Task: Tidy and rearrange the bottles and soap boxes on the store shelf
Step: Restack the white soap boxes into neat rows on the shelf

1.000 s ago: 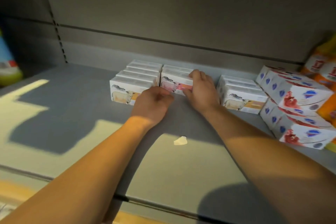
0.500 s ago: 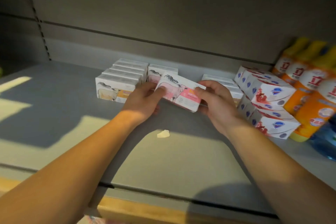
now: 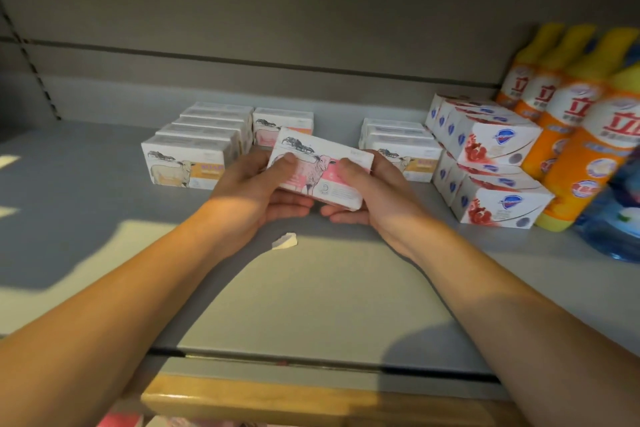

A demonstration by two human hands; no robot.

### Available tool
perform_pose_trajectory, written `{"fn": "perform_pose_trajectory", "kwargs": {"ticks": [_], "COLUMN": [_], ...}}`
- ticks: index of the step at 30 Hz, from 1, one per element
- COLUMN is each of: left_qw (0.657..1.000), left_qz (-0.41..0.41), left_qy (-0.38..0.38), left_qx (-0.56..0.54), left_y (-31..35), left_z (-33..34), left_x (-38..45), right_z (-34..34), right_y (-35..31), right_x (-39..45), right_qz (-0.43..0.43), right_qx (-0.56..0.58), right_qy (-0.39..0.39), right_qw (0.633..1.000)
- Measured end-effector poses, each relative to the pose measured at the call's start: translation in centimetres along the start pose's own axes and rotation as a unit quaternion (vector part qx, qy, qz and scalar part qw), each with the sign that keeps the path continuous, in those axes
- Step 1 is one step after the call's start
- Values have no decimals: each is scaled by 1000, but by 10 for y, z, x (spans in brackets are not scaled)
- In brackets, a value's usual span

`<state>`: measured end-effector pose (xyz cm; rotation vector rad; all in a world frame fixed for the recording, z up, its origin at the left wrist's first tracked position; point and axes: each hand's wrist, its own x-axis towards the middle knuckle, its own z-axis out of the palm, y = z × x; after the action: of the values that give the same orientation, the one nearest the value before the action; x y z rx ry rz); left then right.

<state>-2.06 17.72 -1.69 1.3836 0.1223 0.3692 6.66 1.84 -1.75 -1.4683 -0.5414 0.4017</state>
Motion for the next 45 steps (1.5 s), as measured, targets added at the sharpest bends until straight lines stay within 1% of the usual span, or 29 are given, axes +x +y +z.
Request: {"fn": "perform_pose_trajectory", "kwargs": {"ticks": [3,8,11,13,14,15,17,20,21,23,25,27,29,30,32,34,37,41,43,45], "left_qw": [1000,1000,998,995,993,994,997,998,998,996,991,989,991,993,997,998,998,998,998,997], "left_qz": [3,-8,-11,7,24,38,46,40,32,-1,-50,-85,-87,-78,-51,-38,-32,-33,-45,-79], "left_qy": [-7,-14,-59,-103,-112,-105,-60,-7,3,40,90,100,88,81,60,44,45,48,31,9], "left_qx": [6,25,-12,-13,-4,6,-4,-44,-54,-75,-82,-66,-44,-38,-23,-13,-9,-3,-5,-17], "left_y": [0,-1,-2,-1,0,1,3,4,4,4,6,7,8,8,7,5,5,6,8,11], "left_z": [-2,-4,-8,-10,-10,-9,-7,-10,-10,-11,-11,-12,-11,-11,-10,-8,-10,-13,-14,-14], "left_x": [-1,0,1,1,0,0,-1,2,4,6,8,9,9,8,7,6,6,5,5,5], "right_z": [1,2,0,-1,-2,-3,-5,-5,-6,-7,-5,-2,-3,-4,-7,-9,-10,-9,-8,-10], "right_y": [-5,-9,-11,-13,-14,-14,-14,-11,-10,-7,-6,-4,-4,-5,-7,-9,-6,-5,-9,-12], "right_x": [0,-1,-2,-3,-3,-2,-1,3,4,2,1,2,5,5,4,3,4,4,2,1], "right_qz": [-9,31,95,165,192,209,213,157,112,-18,-130,-177,-164,-135,-79,-57,-57,-64,-90,-139], "right_qx": [-2,22,54,104,124,139,151,120,95,1,-111,-180,-192,-162,-90,-71,-99,-100,-100,-148], "right_qy": [19,9,3,5,3,-3,-25,-50,-54,-74,-88,-42,14,30,44,51,45,34,30,38], "right_qw": [1000,999,994,981,973,968,965,979,988,997,981,967,968,977,992,995,992,992,990,978]}}
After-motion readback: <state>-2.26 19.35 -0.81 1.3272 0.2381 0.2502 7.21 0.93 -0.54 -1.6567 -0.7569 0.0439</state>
